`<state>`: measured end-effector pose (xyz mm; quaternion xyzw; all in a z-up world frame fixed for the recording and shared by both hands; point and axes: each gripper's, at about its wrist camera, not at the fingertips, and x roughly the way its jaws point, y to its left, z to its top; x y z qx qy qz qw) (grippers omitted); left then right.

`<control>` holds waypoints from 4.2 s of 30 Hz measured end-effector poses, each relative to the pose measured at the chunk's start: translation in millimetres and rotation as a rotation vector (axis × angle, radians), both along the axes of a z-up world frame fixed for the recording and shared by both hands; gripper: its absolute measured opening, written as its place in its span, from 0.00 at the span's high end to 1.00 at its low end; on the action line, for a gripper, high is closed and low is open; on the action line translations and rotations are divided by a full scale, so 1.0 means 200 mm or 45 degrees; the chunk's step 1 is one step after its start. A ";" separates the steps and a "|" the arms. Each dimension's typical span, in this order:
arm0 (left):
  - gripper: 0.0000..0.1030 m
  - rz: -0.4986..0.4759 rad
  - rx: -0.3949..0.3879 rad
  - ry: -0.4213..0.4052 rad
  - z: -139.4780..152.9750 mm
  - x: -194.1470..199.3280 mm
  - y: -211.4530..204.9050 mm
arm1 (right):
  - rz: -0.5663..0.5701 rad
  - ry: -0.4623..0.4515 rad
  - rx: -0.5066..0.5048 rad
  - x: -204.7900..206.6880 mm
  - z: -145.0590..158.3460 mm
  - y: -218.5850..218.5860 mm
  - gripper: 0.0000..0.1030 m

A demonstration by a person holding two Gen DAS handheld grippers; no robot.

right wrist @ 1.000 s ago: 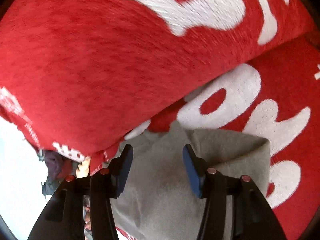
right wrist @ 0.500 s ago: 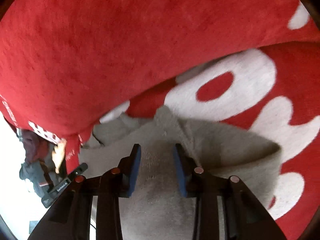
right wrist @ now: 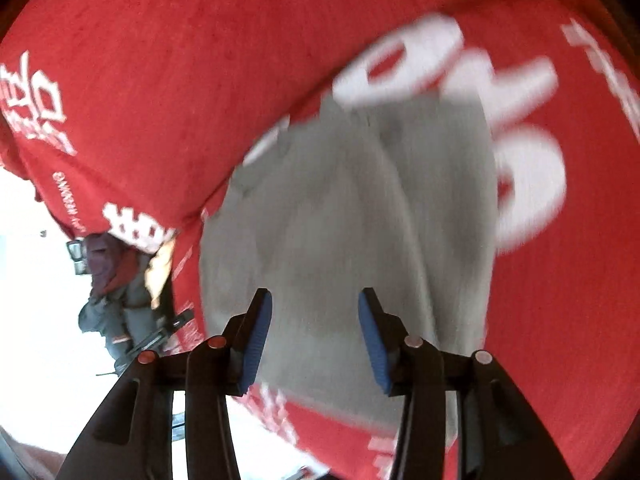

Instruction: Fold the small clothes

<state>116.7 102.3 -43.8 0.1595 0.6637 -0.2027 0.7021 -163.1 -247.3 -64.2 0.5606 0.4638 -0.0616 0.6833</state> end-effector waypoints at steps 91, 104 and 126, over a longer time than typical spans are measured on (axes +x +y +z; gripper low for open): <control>0.00 0.060 -0.041 0.188 -0.23 -0.24 0.34 | 0.287 0.252 -0.118 0.22 -0.02 1.06 0.33; 0.00 0.343 -0.414 0.396 -0.23 -0.18 0.50 | 0.068 0.126 0.148 0.24 -0.18 1.04 0.33; 0.00 0.603 -0.652 0.528 -0.28 -0.24 0.50 | -0.322 -0.028 0.476 0.22 -0.42 1.06 0.46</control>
